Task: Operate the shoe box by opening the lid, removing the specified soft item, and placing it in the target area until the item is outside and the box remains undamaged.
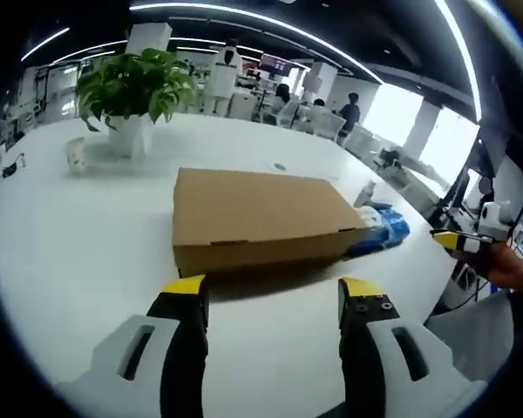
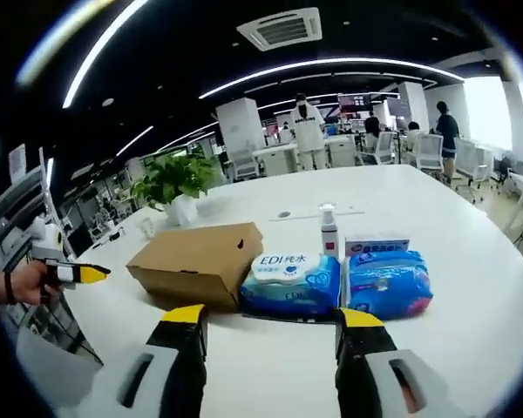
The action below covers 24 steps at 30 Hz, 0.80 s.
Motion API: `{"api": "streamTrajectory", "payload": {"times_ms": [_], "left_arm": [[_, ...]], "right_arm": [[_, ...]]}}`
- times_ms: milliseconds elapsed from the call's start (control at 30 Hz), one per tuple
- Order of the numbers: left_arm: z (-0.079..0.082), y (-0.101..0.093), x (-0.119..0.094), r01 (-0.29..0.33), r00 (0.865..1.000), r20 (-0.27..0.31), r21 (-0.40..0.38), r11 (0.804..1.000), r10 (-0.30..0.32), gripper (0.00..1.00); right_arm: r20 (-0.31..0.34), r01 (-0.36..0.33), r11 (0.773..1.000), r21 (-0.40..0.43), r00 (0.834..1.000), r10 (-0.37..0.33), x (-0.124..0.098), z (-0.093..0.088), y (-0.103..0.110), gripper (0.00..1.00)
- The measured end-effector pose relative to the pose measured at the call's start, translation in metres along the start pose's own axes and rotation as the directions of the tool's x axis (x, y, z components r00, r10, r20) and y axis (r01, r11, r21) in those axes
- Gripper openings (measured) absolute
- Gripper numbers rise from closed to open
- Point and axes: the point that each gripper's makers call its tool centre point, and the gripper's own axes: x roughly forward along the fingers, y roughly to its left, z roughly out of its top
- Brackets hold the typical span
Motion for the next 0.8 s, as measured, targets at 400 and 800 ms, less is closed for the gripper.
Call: {"api": "streamTrajectory", "payload": {"times_ms": [400, 800], "left_arm": [[-0.015, -0.028, 0.0, -0.019, 1.0, -0.002, 0.061, 0.998, 0.019, 0.62], [-0.015, -0.025, -0.005, -0.04, 0.999, 0.005, 0.029, 0.999, 0.04, 0.64]], "right_arm": [[0.056, 0.034, 0.999, 0.011, 0.998, -0.034, -0.025, 0.001, -0.014, 0.62], [0.08, 0.021, 1.0, 0.009, 0.997, -0.022, -0.027, 0.005, -0.011, 0.63]]}}
